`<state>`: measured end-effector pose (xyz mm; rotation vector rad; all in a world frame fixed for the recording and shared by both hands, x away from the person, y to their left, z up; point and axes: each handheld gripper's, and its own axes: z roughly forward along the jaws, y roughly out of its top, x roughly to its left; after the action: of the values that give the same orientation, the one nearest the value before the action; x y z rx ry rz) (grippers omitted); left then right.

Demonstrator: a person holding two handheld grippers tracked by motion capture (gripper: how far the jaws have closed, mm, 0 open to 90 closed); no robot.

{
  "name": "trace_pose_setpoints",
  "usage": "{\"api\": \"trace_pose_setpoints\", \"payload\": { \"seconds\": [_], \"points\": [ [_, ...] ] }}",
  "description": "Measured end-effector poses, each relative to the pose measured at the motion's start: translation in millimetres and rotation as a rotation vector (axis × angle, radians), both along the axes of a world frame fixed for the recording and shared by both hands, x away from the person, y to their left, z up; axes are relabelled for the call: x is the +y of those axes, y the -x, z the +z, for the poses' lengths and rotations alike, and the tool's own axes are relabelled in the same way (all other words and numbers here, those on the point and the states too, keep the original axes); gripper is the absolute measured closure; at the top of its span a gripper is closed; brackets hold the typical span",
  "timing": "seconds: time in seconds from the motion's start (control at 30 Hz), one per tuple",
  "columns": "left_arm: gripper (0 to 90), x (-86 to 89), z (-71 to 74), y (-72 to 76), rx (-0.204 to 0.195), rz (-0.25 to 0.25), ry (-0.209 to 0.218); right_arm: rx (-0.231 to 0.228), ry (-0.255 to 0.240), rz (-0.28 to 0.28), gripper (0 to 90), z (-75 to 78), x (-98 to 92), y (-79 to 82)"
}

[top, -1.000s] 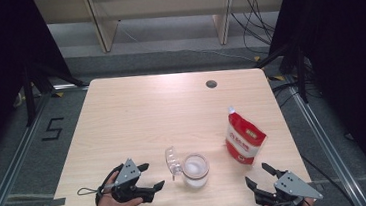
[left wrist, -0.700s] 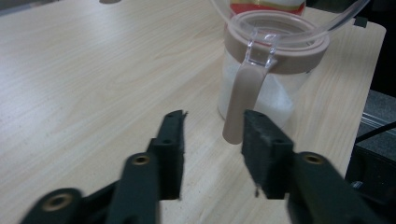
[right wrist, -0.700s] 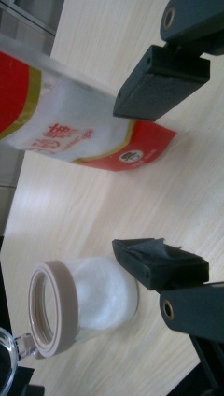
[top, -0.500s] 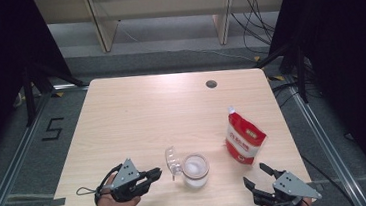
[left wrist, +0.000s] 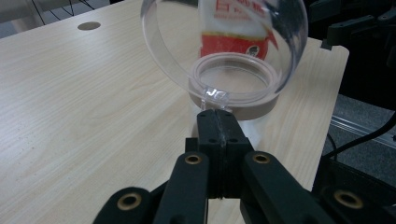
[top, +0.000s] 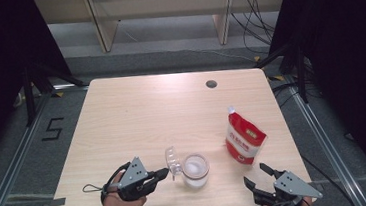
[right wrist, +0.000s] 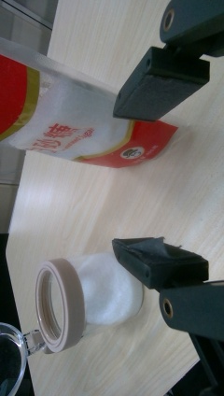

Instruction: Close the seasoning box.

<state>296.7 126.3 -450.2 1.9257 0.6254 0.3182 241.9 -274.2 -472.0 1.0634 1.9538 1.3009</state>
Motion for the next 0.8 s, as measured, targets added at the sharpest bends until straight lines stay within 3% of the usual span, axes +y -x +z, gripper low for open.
{"api": "trace_pose_setpoints", "payload": {
  "seconds": [0.07, 0.1, 0.17, 0.23, 0.27, 0.3, 0.4, 0.43, 0.57, 0.6, 0.8],
  "points": [
    [89.4, -0.9, 0.2, 0.3, 0.003, 0.004, 0.002, 0.017, -0.016, -0.016, 31.6, 0.1, 1.9, 2.3],
    [89.4, -1.2, 0.5, -0.2, -0.008, -0.004, -0.005, 0.001, -0.011, -0.011, 31.6, -0.4, 1.4, 0.7],
    [89.5, -2.4, 0.3, 0.5, 0.005, 0.002, 0.006, 0.012, -0.002, 0.006, 31.6, -0.1, 0.8, 0.1],
    [89.4, -2.0, 1.4, -0.4, -0.014, -0.012, -0.007, 0.013, 0.004, 0.005, 31.6, 0.3, 0.7, 0.7],
    [89.4, -3.4, 1.4, 0.9, -0.001, -0.001, 0.006, 0.006, 0.006, 0.005, 31.6, 0.4, 0.6, 0.4],
    [89.4, -2.8, 2.5, -0.5, -0.022, -0.017, -0.009, 0.004, 0.008, 0.006, 31.6, 0.4, 0.4, 0.3],
    [89.4, -4.5, 3.7, 0.9, -0.015, -0.004, -0.009, 0.013, 0.002, 0.006, 31.7, 0.1, 1.0, 0.5],
    [89.4, -4.4, 4.3, -0.1, -0.029, -0.017, -0.019, 0.014, 0.008, 0.015, 31.7, 0.3, 0.9, 0.2],
    [89.4, -7.4, 4.1, 0.6, -0.018, -0.012, -0.003, 0.016, 0.003, 0.014, 31.7, 0.0, 1.9, 0.6],
    [89.4, -7.3, 4.8, 0.0, -0.034, -0.022, -0.014, 0.015, 0.002, 0.014, 31.7, -0.1, 1.9, 0.5],
    [89.4, -9.1, 4.2, 0.0, -0.035, -0.014, -0.026, 0.016, 0.003, 0.016, 31.8, -0.1, 2.7, 0.7]
  ]
}}
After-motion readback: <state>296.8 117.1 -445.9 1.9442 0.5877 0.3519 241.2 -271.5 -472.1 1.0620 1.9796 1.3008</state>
